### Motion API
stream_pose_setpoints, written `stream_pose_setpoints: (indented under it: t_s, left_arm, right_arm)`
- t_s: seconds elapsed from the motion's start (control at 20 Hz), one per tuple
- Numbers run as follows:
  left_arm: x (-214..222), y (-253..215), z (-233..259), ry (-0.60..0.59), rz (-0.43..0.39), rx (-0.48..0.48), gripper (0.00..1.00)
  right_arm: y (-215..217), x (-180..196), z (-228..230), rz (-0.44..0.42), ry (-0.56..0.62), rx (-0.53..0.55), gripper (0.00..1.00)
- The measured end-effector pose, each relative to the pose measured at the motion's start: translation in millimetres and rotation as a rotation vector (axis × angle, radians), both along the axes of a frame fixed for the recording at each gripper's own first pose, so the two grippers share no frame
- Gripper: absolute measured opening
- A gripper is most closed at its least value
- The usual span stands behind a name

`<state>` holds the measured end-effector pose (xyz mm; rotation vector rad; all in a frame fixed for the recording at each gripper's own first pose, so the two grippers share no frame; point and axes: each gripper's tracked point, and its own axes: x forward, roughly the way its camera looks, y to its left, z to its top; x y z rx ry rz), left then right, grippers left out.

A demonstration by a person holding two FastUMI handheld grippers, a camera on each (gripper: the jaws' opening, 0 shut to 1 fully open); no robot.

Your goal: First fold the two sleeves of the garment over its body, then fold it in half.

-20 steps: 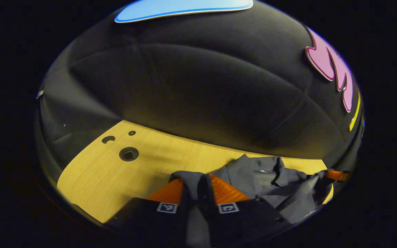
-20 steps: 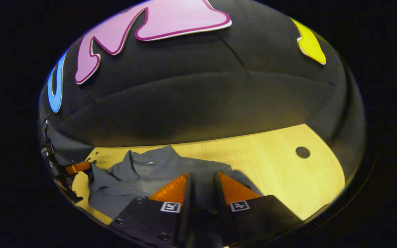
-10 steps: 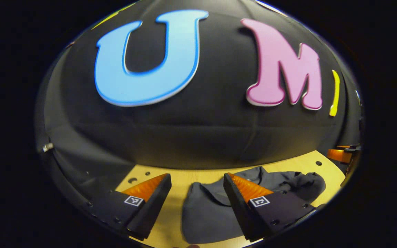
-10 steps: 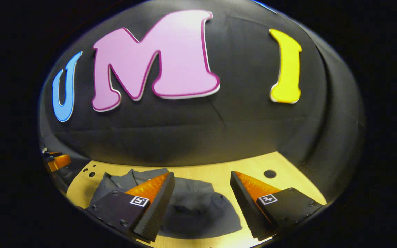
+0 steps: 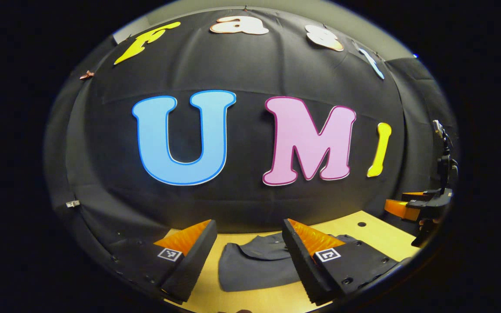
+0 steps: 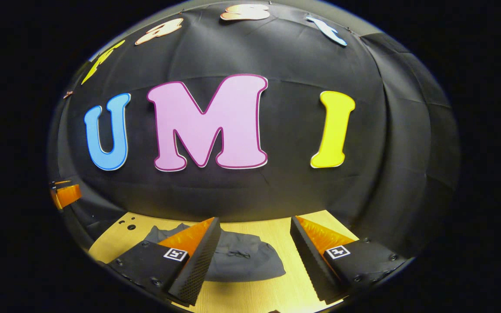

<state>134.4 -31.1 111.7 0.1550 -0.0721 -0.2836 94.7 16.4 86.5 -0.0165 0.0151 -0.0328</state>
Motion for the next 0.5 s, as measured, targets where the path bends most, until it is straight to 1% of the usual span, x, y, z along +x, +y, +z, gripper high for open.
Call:
stream_pose_setpoints:
  t_s: [0.05,0.15,0.3,0.4,0.5]
  left_arm:
    - [-13,2,-6,0.022,-0.013,-0.013,0.95]
    - [-36,8,-17,0.047,-0.015,-0.033,0.96]
    - [-72,28,-20,0.027,-0.007,-0.041,0.96]
    - [-96,46,-28,0.027,0.036,-0.034,0.96]
    - [-117,56,-38,0.035,0.069,-0.065,0.96]
  right_arm:
    - [-3,-15,2,-0.010,-0.007,-0.001,0.99]
    - [-3,-47,7,-0.017,-0.023,0.012,0.99]
    - [-4,-91,-3,-0.031,-0.018,0.039,0.99]
    - [2,-119,-17,-0.026,0.017,0.039,0.98]
    - [10,-142,-31,-0.021,0.053,0.024,0.99]
